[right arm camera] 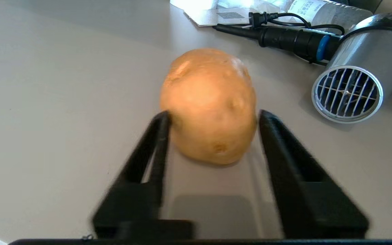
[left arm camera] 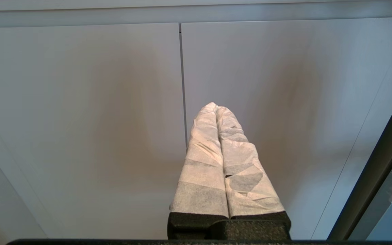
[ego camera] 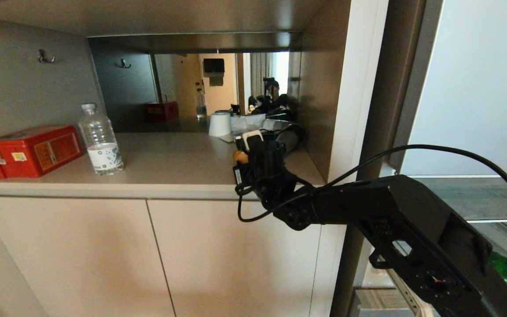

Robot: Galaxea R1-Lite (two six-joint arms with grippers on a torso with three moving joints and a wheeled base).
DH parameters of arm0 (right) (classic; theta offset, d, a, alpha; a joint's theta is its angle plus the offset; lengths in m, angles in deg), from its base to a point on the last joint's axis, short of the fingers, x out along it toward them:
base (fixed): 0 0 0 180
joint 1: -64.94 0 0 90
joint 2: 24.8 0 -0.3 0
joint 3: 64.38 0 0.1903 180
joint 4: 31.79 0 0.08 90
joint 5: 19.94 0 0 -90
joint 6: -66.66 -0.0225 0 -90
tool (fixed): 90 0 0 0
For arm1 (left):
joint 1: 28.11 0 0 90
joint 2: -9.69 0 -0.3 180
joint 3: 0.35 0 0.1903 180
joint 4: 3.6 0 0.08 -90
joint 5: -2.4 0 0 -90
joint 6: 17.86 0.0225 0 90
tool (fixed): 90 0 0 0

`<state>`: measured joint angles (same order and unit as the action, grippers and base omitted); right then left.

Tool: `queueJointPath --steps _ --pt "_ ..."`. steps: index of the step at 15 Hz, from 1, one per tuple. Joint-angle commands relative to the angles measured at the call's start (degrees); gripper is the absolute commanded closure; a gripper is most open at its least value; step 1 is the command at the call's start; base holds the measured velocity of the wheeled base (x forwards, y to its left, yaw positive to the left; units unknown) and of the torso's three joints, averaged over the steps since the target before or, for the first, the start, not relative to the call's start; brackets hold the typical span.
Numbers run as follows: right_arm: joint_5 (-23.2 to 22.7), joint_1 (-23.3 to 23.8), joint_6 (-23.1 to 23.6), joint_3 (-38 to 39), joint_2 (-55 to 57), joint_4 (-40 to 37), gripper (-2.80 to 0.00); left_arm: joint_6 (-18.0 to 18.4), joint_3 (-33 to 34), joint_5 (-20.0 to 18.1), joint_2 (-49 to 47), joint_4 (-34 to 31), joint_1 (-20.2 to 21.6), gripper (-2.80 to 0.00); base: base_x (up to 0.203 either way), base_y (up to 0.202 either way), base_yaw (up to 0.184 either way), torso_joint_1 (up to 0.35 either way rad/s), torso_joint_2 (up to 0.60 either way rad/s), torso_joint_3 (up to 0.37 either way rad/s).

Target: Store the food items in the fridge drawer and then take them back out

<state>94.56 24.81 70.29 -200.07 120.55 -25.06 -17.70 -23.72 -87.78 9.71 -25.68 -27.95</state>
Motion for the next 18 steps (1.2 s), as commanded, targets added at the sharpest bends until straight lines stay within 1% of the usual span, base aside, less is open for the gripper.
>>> queueJointPath --steps 1,8,10,12,14,18 --pt "0.19 -0.03 0.06 0.09 -0.08 0.22 0.0 0.01 0.62 0.0 -0.02 0.03 0.02 0.0 0.0 0.0 0.0 0.0 0.0 0.0" --pt "0.88 -0.12 0.1 0.24 -1.16 0.55 0.0 0.01 0.62 0.0 -0.02 0.03 0.02 0.0 0.0 0.0 0.0 0.0 0.0 0.0" --pt "2.52 -0.26 0.12 1.45 -3.57 0.43 0.0 0.01 0.62 0.0 0.06 0.03 0.02 0.0 0.0 0.0 0.0 0.0 0.0 0.0" --pt "3.23 -0.44 0.14 4.8 -7.92 0.09 0.0 0.01 0.62 0.0 -0.02 0.03 0.02 0.0 0.0 0.0 0.0 0.0 0.0 0.0" --pt "3.56 -0.89 0.16 9.85 -13.91 -0.48 0.0 0.01 0.62 0.0 -0.02 0.03 0.02 0.0 0.0 0.0 0.0 0.0 0.0 0.0" --pt "4.96 -1.17 0.67 19.9 -20.67 -0.17 0.0 0.01 0.62 0.0 0.05 0.03 0.02 0.0 0.0 0.0 0.0 0.0 0.0 0.0"
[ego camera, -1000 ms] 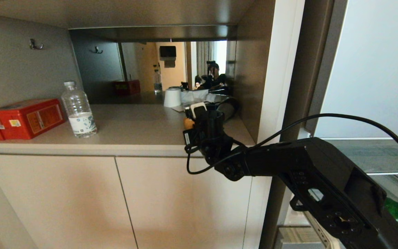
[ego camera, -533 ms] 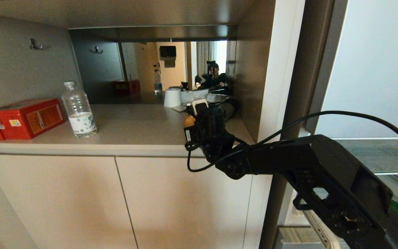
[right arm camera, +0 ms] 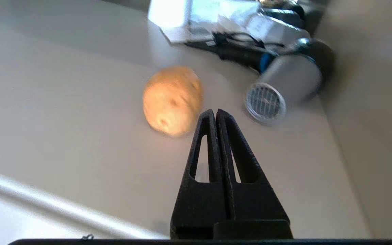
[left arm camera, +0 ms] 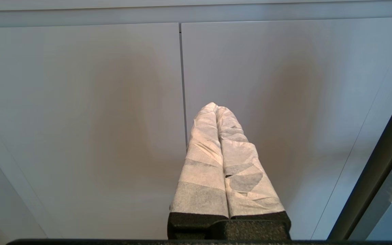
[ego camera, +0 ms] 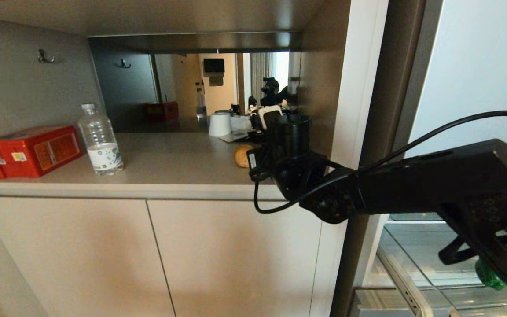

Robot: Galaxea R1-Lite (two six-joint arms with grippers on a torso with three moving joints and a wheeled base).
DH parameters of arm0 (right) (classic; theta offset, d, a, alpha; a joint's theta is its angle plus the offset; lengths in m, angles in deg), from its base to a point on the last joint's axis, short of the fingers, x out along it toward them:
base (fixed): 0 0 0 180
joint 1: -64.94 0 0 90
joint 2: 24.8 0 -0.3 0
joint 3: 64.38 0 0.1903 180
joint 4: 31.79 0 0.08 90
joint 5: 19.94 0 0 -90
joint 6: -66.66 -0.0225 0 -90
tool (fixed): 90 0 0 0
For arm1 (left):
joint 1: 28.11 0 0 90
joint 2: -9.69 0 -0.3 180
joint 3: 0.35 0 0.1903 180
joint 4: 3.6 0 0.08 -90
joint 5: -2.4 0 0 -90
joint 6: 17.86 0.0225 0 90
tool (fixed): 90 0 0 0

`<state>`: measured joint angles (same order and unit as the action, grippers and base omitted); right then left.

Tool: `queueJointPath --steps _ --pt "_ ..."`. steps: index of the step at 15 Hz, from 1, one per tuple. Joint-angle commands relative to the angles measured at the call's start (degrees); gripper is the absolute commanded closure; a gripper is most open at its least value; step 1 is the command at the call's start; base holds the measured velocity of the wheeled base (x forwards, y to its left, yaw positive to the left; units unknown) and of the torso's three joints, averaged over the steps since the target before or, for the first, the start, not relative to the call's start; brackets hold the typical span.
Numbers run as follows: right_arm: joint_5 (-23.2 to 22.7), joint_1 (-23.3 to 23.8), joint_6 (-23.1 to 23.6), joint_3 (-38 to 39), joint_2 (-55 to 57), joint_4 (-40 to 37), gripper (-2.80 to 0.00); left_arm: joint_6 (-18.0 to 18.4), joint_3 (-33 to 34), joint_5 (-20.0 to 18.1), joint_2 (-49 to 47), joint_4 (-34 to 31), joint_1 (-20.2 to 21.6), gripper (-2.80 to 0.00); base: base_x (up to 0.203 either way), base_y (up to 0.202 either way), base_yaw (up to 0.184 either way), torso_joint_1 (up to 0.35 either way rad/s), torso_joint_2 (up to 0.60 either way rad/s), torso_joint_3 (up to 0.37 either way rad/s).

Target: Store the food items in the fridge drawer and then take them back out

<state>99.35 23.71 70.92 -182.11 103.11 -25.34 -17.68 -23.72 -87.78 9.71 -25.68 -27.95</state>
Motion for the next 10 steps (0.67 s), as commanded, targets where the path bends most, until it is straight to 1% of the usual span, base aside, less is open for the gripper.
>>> queueJointPath --steps 1,2,5,9,10 --pt "0.2 -0.07 0.09 5.4 -5.2 0.83 0.0 -0.01 0.62 0.01 -0.02 0.03 0.02 0.0 0.0 0.0 0.0 0.0 0.0 0.0" --pt "0.22 -0.08 0.2 9.07 -7.67 2.04 0.0 -0.01 0.62 0.01 0.02 0.03 0.02 0.0 0.0 0.0 0.0 0.0 0.0 0.0" --pt "0.24 -0.12 0.28 16.43 -12.97 3.82 0.0 -0.01 0.62 0.01 -0.02 0.03 0.02 0.0 0.0 0.0 0.0 0.0 0.0 0.0" --pt "0.27 -0.23 0.49 22.0 -16.86 4.28 0.0 -0.01 0.62 0.01 -0.02 0.03 0.02 0.0 0.0 0.0 0.0 0.0 0.0 0.0" --pt "0.24 -0.39 0.58 22.14 -16.99 4.28 0.0 -0.01 0.62 0.01 -0.02 0.03 0.02 0.0 0.0 0.0 0.0 0.0 0.0 0.0"
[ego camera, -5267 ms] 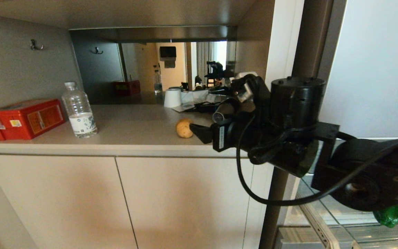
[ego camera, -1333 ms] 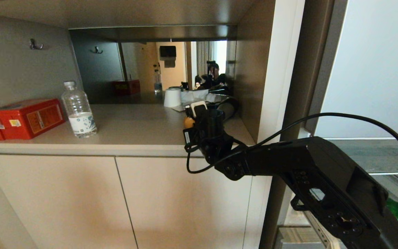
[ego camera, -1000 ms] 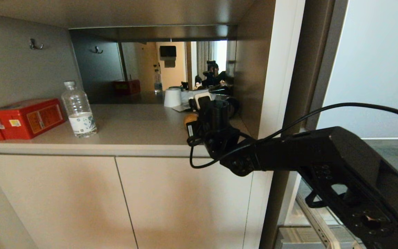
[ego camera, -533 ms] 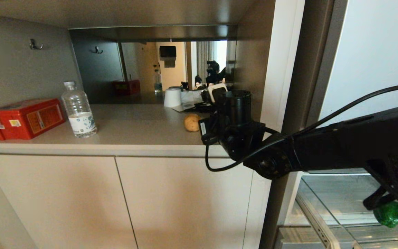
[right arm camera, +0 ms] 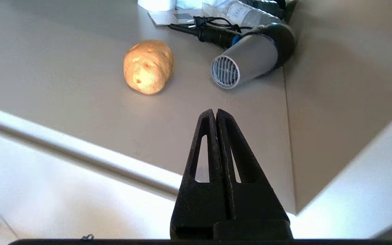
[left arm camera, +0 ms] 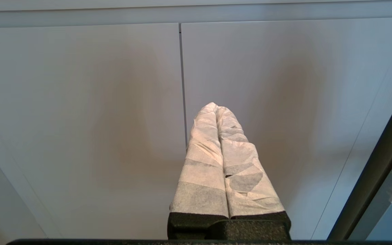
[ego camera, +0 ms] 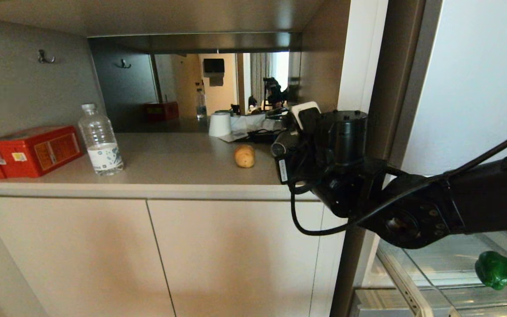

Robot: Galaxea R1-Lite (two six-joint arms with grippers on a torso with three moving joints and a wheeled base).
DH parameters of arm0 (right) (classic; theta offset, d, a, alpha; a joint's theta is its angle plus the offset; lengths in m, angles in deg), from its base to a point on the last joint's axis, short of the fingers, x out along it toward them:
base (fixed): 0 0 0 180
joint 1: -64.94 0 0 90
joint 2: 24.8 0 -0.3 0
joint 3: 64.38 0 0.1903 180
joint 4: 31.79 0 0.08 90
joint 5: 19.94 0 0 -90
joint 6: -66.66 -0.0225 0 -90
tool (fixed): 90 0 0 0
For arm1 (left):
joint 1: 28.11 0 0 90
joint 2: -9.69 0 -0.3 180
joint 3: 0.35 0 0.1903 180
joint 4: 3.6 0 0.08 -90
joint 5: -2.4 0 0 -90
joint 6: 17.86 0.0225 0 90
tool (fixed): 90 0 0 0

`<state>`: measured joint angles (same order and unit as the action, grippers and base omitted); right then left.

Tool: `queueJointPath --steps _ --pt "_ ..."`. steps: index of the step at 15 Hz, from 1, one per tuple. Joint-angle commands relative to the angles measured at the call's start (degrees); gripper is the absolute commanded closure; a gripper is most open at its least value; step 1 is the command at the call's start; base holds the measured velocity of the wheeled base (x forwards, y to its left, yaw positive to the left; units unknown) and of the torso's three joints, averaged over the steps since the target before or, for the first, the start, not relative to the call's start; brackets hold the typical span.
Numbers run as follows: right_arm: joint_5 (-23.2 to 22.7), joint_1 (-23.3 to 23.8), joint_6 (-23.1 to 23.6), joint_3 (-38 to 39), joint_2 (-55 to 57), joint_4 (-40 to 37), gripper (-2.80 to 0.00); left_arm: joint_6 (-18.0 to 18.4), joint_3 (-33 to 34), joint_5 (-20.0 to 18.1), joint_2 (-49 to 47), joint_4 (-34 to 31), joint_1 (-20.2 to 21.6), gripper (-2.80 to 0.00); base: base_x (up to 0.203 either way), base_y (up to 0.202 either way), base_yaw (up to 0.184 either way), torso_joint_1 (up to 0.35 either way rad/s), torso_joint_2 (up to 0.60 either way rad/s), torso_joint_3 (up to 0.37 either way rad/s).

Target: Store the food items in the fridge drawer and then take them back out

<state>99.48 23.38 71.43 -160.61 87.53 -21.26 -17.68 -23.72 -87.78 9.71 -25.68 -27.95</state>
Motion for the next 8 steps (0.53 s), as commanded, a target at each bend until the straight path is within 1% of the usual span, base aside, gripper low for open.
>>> queueJointPath --steps 1,4,5,6,8 --pt "0.19 -0.69 0.07 0.94 -1.42 0.2 0.0 -0.01 0.62 0.01 -0.02 0.03 0.02 0.0 0.0 0.0 0.0 0.0 0.0 0.0" --pt "0.2 -1.15 1.3 1.14 -1.15 0.2 0.0 -0.08 0.62 0.01 -0.02 0.03 0.02 0.0 0.0 0.0 0.0 0.0 0.0 0.0" --pt "0.18 -1.15 1.3 1.14 -0.99 0.2 0.0 -0.09 0.62 0.01 0.04 0.03 0.02 0.0 0.001 0.062 0.001 0.001 0.0 0.002" --pt "0.17 -1.15 1.39 1.07 -0.63 0.2 0.0 -0.09 0.62 0.01 -0.02 0.03 0.02 0.0 0.001 0.121 -0.006 0.006 0.0 -0.001" --pt "0.2 -1.06 1.39 0.79 -0.19 0.2 0.0 -0.09 0.62 0.01 -0.01 0.03 0.02 0.0 0.0 0.181 -0.001 0.003 0.0 0.002"
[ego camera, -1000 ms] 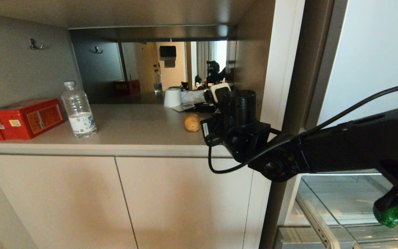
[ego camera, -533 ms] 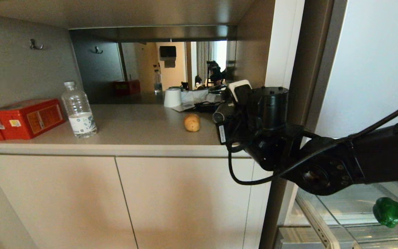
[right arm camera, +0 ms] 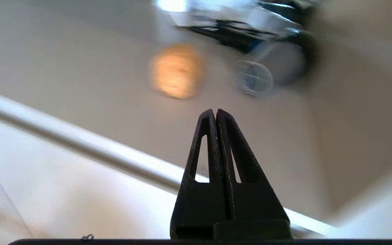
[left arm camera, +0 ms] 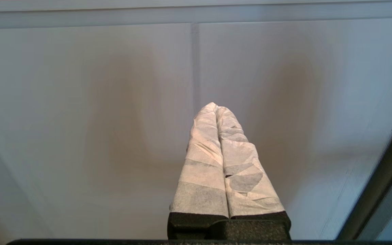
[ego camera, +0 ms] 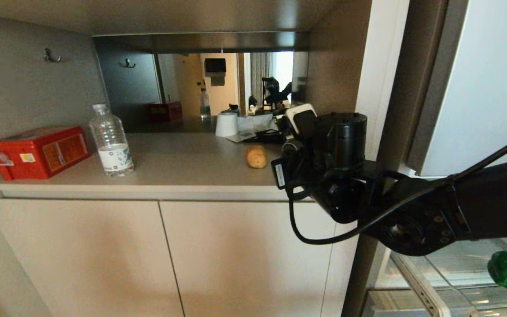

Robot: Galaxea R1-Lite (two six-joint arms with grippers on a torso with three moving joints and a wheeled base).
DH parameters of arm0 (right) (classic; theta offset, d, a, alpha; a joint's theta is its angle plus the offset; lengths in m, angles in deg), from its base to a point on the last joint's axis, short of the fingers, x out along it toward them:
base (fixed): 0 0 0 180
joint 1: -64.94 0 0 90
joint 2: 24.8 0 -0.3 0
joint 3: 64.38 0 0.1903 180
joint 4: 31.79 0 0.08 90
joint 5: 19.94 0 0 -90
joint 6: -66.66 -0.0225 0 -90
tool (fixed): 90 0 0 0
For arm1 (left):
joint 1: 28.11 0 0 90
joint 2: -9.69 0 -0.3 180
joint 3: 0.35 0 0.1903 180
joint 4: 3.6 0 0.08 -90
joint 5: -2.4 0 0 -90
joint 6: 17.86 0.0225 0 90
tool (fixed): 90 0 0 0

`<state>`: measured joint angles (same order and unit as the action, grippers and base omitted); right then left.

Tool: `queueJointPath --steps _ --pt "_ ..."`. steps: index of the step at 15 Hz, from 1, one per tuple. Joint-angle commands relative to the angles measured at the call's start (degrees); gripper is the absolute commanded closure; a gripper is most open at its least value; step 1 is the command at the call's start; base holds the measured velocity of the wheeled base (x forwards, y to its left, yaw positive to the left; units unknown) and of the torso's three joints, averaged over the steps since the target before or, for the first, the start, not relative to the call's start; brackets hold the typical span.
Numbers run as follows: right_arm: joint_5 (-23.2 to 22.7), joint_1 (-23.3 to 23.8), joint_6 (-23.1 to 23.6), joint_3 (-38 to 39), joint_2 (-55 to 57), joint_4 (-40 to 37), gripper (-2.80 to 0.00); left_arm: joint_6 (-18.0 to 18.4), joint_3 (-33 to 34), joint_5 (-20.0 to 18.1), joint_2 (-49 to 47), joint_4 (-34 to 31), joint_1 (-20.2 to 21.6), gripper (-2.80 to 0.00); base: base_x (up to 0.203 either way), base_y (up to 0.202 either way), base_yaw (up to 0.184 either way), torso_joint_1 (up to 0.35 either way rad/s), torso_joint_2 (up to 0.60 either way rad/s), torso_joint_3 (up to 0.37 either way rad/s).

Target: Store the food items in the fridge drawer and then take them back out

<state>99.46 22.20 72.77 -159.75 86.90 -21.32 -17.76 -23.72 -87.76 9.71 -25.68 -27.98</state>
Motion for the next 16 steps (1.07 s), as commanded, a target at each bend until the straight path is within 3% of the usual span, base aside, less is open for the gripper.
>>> queueJointPath --steps 1,3,8,13,14,16 --pt "0.13 0.18 0.04 -0.16 0.45 0.26 0.0 -0.01 0.62 -0.02 -0.02 0.03 0.04 0.0 0.0 0.203 0.003 -0.006 0.0 0.002" --pt "0.55 0.45 0.02 -1.43 0.87 -0.31 0.0 0.08 0.62 -0.02 -0.02 0.03 0.04 0.0 0.0 0.145 0.001 0.0 0.0 0.004" --pt "1.57 0.82 -0.39 -3.24 1.6 -3.43 0.0 0.08 0.62 -0.02 -0.02 0.03 0.04 0.0 0.0 0.0 0.0 0.0 0.0 0.0" --pt "4.23 0.82 -0.28 -3.83 1.6 -3.85 0.0 0.05 0.62 -0.02 -0.02 0.03 0.04 0.0 0.157 0.0 -0.001 0.004 0.0 0.0" --pt "4.35 0.82 -0.31 -3.87 1.33 -4.66 -2.8 -0.01 0.62 -0.02 0.0 0.03 0.04 0.0 0.0 0.0 0.0 0.0 0.0 0.0" --pt "4.28 0.8 -0.39 -4.51 1.24 -4.75 -2.8 0.03 0.62 -0.02 -0.02 0.03 0.04 0.0 0.0 0.0 0.0 0.0 0.0 0.0"
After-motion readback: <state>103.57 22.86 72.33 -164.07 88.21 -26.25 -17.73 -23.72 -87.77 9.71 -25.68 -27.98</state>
